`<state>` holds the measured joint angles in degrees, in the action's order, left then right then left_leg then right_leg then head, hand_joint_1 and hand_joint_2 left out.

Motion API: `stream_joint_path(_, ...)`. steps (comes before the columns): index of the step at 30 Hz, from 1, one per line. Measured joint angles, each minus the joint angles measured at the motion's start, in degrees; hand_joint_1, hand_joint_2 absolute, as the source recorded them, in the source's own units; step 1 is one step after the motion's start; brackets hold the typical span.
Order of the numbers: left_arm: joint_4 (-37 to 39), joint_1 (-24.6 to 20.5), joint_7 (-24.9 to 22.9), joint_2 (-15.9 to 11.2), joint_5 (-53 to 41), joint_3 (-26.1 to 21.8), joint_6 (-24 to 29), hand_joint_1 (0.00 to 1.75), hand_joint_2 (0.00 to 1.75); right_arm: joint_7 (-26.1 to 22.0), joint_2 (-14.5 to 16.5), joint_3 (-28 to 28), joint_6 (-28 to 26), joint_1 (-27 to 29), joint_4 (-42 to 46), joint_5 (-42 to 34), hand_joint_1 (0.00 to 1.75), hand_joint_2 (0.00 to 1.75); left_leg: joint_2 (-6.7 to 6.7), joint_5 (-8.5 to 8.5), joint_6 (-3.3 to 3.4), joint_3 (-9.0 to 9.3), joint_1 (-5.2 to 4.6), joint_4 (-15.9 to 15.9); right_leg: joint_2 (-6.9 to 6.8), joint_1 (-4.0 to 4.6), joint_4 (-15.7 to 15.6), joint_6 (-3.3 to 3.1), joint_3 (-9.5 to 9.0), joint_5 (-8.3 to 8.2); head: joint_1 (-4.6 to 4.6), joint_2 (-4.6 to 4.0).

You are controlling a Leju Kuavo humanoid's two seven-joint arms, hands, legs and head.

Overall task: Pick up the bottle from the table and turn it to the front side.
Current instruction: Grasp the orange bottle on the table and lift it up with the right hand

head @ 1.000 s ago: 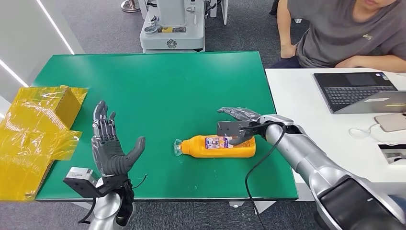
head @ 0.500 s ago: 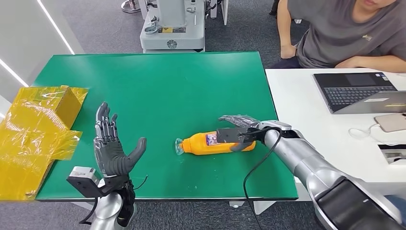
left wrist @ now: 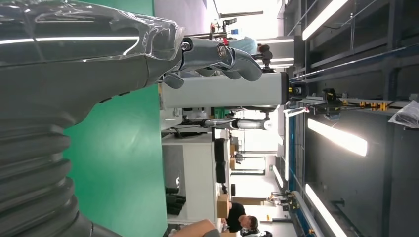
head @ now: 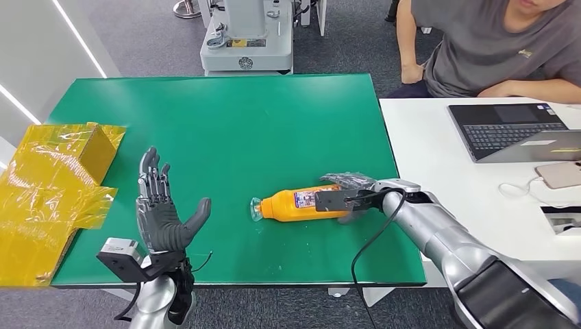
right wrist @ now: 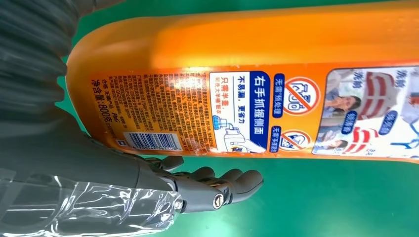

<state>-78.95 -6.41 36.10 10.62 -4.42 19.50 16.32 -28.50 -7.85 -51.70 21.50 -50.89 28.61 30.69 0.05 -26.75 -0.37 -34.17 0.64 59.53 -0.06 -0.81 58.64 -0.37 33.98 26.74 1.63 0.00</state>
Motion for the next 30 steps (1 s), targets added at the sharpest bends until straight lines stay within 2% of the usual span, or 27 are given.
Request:
stream_joint_path(6, 0.5, 0.0, 0.1, 0.0, 0.3, 0.0, 0.4, 0.0, 1.75, 0.1, -0.1, -0.5, -1.2, 0.1, -0.3, 0.1, 0.0, 1.75, 0.0, 0.0, 0.0, -0.01, 0.0, 0.0, 0.0, 0.0, 0.0, 0.0, 0.0, 0.0, 0.01, 0.0)
stream_joint_path(10, 0.5, 0.1, 0.1, 0.0, 0.4, 0.0, 0.6, 0.0, 1.75, 0.0, -0.1, -0.8, -2.5, 0.2, -0.5, 0.3, 1.75, 1.75, 0.0, 0.0, 0.0, -0.01, 0.0, 0.0, 0.0, 0.0, 0.0, 0.0, 0.0, 0.0, 0.01, 0.0)
stream_joint_path(24, 0.5, 0.7, 0.4, -0.1, 0.4, 0.0, 1.1, 0.0, 1.75, -2.7, -0.1, -1.0, -8.5, 1.5, -0.6, 0.3, 1.75, 1.75, 0.0, 0.0, 0.0, -0.01, 0.0, 0.0, -0.01, 0.0, 0.0, 0.0, -0.01, 0.0, 0.0, 0.0)
stream_joint_path(30, 0.5, 1.4, 0.7, -0.1, 0.3, 0.0, 1.7, 0.0, 1.75, -3.4, 0.0, -0.4, -14.6, 3.0, 0.0, 0.4, 1.75, 1.75, -0.02, 0.0, 0.0, -0.05, 0.0, 0.0, -0.02, 0.0, 0.0, 0.0, -0.01, 0.0, 0.0, 0.0)
